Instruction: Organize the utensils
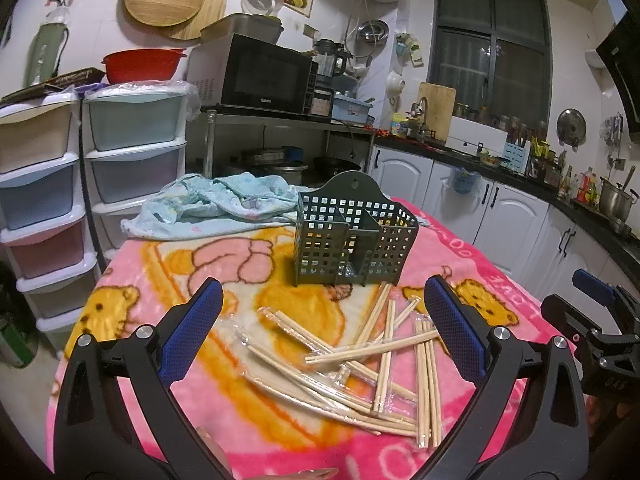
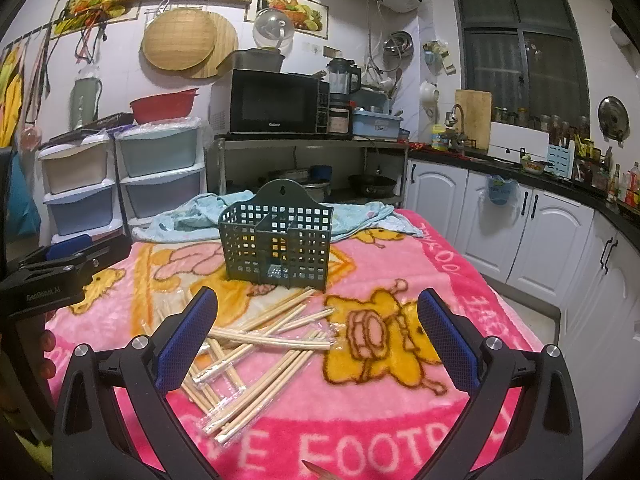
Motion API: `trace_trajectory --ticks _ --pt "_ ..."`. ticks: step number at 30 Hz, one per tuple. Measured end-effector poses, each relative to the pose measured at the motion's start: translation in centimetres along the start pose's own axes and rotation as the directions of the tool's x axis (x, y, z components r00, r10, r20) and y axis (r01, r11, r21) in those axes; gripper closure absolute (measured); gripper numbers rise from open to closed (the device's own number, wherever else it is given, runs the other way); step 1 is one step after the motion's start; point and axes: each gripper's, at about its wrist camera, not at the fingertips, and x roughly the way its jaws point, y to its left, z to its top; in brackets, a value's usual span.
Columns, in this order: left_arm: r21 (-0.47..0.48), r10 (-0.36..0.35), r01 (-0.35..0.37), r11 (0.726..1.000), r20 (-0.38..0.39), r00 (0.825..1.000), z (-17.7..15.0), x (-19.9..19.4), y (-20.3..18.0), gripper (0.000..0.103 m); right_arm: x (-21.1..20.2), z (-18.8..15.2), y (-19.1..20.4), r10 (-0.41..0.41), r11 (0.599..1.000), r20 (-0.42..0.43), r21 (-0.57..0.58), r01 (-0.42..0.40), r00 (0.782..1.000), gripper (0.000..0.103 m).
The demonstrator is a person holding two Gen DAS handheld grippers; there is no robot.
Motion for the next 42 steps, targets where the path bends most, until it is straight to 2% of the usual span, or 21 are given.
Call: trace_trajectory --ticks 8,11,21,24,29,33,36,42 --pt "-0.016 0.013 -0.013 1.0 -0.007 1.0 0.5 0.5 0.2 0.01 0.7 -0.1 0.4 0.008 1.0 -0.026 -0.004 -0.008 1.0 0.006" --pt "-0.039 0.02 -0.021 0.999 -0.016 1.0 -0.1 0.7 1.5 0.01 1.2 0.0 0.4 0.018 1.0 -0.042 -0.013 -0.018 0.999 0.006" --pt "-0.126 0.078 -0.089 0.988 -0.086 0.993 -0.3 1.8 5.5 0.01 3.7 0.3 0.9 0.045 0.997 -0.106 -0.054 -0.051 0.993 0.006" --pt "-0.143 0.087 -0.107 0.984 -0.141 0.986 -0.8 2.6 6.7 0.01 4.9 0.4 0.9 0.05 0.996 -0.132 -0.062 -0.059 0.99 0.006" --pt "-0.201 0.033 -0.081 0.976 -0.235 0.972 -2.1 4.4 8.4 0.01 7.4 0.2 -0.1 0.054 0.998 -0.197 -0.028 -0.061 0.979 0.006" --pt "-0.231 0.008 -0.084 0.969 -0.313 0.95 -3.4 6.0 9.0 0.01 9.5 0.0 -1.2 0.046 0.999 -0.255 0.0 -0.048 0.966 0.006" --pt "-0.256 -0.019 -0.075 0.964 -0.347 0.938 -4.1 6.6 9.3 0.01 11.1 -0.3 -1.9 0.041 0.999 -0.294 0.015 -0.038 0.955 0.006" --pt "-0.312 -0.117 -0.011 0.95 -0.391 0.913 -5.3 7.9 9.4 0.011 13.8 -1.3 -3.1 0.059 0.997 -0.375 0.062 -0.038 0.925 0.006"
